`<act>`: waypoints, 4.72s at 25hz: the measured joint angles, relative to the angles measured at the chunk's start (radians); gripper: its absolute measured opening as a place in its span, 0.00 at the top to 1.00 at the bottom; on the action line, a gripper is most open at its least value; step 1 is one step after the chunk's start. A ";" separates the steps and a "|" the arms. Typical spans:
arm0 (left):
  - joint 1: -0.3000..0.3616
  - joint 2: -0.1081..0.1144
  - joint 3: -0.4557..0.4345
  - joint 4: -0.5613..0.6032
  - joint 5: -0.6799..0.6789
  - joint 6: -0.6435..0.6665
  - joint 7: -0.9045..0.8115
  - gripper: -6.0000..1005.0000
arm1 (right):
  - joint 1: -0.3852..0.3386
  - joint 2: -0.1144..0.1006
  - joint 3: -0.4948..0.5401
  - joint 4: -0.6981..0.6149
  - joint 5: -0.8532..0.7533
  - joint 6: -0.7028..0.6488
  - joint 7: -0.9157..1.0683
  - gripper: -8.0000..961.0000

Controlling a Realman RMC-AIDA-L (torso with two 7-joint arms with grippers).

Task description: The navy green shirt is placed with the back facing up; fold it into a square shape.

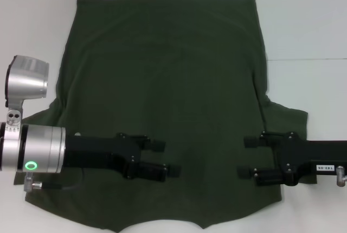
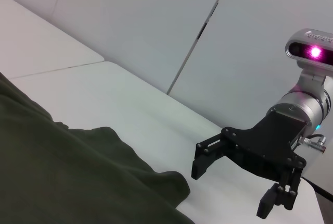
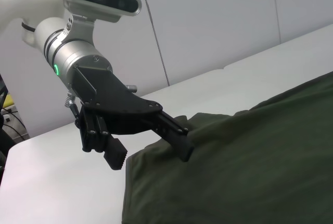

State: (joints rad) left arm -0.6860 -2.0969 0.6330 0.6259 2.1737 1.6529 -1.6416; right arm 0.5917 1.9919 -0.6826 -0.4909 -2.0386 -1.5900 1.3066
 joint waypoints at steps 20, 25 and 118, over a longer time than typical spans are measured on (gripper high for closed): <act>-0.006 0.000 0.000 0.000 0.000 -0.001 -0.010 0.06 | 0.000 -0.001 -0.001 0.000 0.000 0.001 -0.007 0.06; -0.019 0.013 -0.060 0.000 -0.029 0.018 -0.108 0.06 | 0.000 -0.001 -0.002 0.000 0.000 0.002 -0.007 0.06; 0.071 0.092 -0.343 0.020 0.354 -0.459 -0.692 0.49 | 0.017 0.001 -0.020 0.000 -0.025 0.038 0.000 0.06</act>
State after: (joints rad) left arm -0.6153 -2.0047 0.2899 0.6457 2.5281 1.1935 -2.3340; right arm 0.6087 1.9924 -0.7025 -0.4908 -2.0632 -1.5521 1.3069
